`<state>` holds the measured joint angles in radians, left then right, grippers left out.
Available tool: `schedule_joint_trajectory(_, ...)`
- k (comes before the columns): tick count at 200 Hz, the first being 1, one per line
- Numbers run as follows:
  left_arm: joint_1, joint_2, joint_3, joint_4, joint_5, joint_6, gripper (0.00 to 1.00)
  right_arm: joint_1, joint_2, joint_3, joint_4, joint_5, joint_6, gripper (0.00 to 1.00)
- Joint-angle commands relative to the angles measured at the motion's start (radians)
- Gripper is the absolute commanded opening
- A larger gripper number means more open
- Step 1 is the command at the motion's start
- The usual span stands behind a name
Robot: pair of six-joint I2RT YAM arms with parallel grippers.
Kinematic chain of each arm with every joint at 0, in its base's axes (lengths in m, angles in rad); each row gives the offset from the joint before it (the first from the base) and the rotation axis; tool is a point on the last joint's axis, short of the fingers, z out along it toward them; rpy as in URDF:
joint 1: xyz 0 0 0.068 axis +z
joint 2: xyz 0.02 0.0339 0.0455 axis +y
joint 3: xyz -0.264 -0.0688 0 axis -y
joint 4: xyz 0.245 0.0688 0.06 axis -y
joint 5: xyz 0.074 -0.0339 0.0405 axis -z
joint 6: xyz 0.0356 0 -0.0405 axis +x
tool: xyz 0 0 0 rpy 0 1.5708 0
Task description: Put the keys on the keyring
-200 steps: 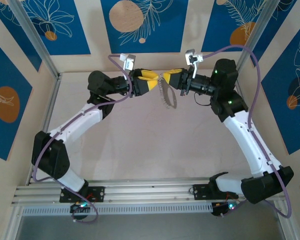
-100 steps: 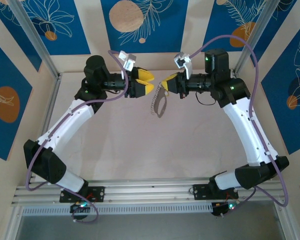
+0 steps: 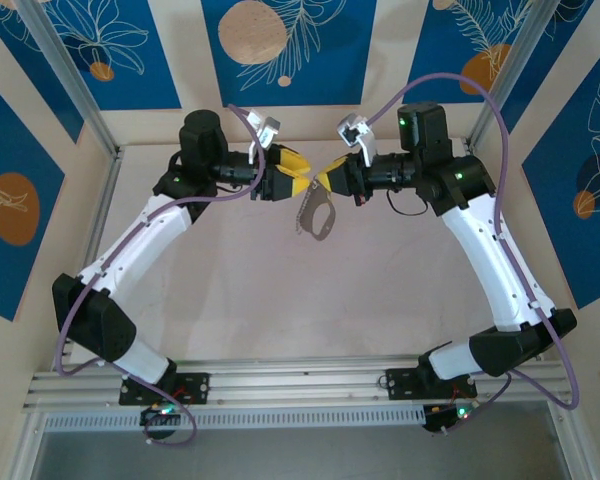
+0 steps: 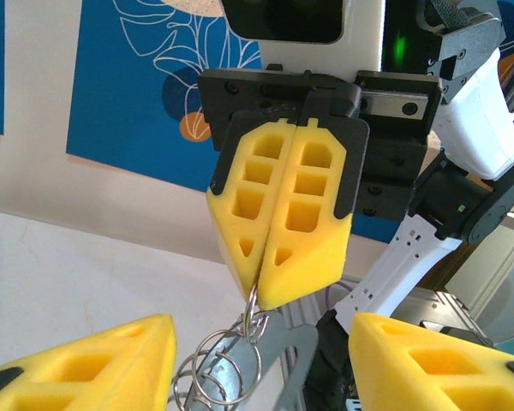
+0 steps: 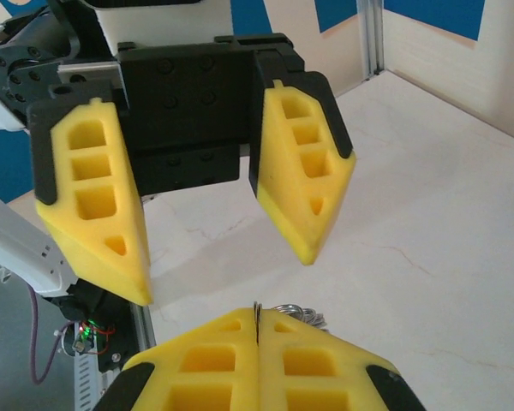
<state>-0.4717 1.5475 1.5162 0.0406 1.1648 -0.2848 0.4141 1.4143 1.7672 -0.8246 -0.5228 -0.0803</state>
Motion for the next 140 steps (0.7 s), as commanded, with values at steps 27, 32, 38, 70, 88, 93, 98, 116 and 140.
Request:
schedule_joint_trajectory(27, -0.019, 0.013, 0.035, 0.001, 0.039, 0.017, 0.52, 0.014, -0.006, 0.026, 0.003, -0.001, -0.014, 0.00)
schedule_joint_trajectory(32, -0.020, 0.014, 0.035, 0.002, 0.039, 0.017, 0.51, 0.014, -0.007, 0.026, 0.004, -0.001, -0.014, 0.00)
schedule_joint_trajectory(38, -0.022, 0.017, 0.035, 0.003, 0.039, 0.018, 0.51, 0.014, -0.008, 0.025, 0.006, 0.000, -0.012, 0.00)
schedule_joint_trajectory(70, -0.031, 0.023, 0.036, 0.007, 0.040, 0.015, 0.47, 0.015, -0.013, 0.019, 0.014, -0.003, -0.009, 0.00)
schedule_joint_trajectory(88, -0.036, 0.026, 0.036, 0.010, 0.041, 0.016, 0.46, 0.014, -0.015, 0.017, 0.018, -0.003, -0.007, 0.00)
schedule_joint_trajectory(93, -0.037, 0.028, 0.036, 0.011, 0.041, 0.014, 0.46, 0.014, -0.016, 0.015, 0.021, -0.006, -0.007, 0.00)
schedule_joint_trajectory(98, -0.039, 0.029, 0.036, 0.013, 0.041, 0.014, 0.45, 0.015, -0.017, 0.014, 0.023, -0.006, -0.006, 0.00)
schedule_joint_trajectory(116, -0.045, 0.033, 0.036, 0.020, 0.039, 0.012, 0.42, 0.014, -0.020, 0.011, 0.027, -0.008, -0.004, 0.00)
schedule_joint_trajectory(140, -0.052, 0.035, 0.036, 0.031, 0.041, 0.006, 0.33, 0.014, -0.022, 0.006, 0.031, -0.008, -0.003, 0.00)
